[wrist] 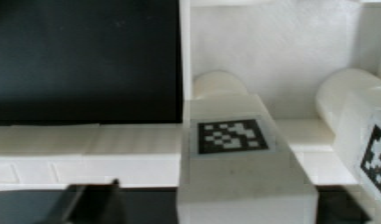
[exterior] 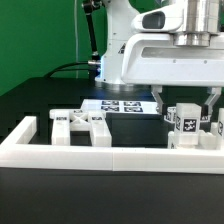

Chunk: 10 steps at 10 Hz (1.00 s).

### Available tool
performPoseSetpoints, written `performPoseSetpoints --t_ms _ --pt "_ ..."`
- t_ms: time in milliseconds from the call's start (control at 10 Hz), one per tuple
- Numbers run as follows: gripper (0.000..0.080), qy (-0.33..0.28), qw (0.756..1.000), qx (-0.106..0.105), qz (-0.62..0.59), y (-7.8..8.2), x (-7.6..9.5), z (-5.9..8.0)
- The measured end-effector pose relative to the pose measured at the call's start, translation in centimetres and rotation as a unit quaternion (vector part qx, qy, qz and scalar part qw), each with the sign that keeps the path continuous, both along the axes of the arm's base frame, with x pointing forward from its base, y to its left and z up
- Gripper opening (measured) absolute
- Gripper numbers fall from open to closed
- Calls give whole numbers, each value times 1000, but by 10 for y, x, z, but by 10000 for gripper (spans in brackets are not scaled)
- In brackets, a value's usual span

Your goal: Assemble chair

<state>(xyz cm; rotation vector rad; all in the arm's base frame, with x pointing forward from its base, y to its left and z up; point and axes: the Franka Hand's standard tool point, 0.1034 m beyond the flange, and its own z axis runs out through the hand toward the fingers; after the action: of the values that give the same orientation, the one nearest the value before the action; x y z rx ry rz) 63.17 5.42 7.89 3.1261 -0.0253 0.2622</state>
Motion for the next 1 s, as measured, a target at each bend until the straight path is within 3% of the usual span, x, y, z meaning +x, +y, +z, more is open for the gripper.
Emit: performPoseSetpoints --t_ms 100,200,500,600,900,1000 --pt "387 0 1000 0 0 0 0 0" --pt "288 0 1000 1 -4 0 0 0" --pt "288 1 999 7 -43 -1 0 -1" --pt "288 0 995 18 -103 0 -1 -1" --pt "290 0 966 46 -254 4 -1 -2" --pt "290 1 946 57 -318 3 -1 -2"
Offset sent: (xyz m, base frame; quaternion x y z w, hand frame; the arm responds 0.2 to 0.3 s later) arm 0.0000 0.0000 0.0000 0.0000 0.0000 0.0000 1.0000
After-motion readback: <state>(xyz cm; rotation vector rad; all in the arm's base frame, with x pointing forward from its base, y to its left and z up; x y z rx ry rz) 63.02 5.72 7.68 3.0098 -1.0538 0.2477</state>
